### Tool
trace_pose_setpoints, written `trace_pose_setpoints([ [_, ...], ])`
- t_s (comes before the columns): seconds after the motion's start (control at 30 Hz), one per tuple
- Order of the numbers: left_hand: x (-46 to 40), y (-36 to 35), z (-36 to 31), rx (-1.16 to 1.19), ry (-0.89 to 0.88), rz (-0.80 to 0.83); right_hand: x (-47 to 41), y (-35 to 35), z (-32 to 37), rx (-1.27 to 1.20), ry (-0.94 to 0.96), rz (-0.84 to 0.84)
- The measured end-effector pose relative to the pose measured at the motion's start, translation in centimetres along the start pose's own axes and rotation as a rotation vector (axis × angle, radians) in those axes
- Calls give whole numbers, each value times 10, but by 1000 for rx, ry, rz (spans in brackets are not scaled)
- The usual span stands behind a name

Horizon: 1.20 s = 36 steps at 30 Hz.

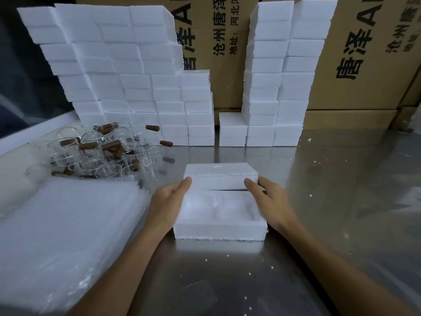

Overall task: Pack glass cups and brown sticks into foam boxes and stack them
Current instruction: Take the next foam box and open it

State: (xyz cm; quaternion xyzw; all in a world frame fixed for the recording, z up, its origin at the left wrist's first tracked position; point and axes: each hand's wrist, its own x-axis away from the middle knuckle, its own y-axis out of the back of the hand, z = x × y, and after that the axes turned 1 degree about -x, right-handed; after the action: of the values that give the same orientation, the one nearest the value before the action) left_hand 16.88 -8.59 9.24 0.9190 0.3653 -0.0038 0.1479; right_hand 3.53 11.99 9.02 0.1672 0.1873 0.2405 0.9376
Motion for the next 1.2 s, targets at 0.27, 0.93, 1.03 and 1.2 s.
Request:
trace_pose_setpoints([
  [0.27, -2, 1, 0, -171, -48, -142, -9, -4, -2, 119, -101, -130],
  [0.93, -14, 18, 7, -32, -58, -121, -28, -25, 23, 192, -218, -18],
  [1.03, -14, 22, 5, -90, -31, -73, -31, -24, 30, 447, -190, 61],
  [1.2, -15, 24, 5, -84, -28, -32, -38, -45, 48, 1007, 161, 52],
])
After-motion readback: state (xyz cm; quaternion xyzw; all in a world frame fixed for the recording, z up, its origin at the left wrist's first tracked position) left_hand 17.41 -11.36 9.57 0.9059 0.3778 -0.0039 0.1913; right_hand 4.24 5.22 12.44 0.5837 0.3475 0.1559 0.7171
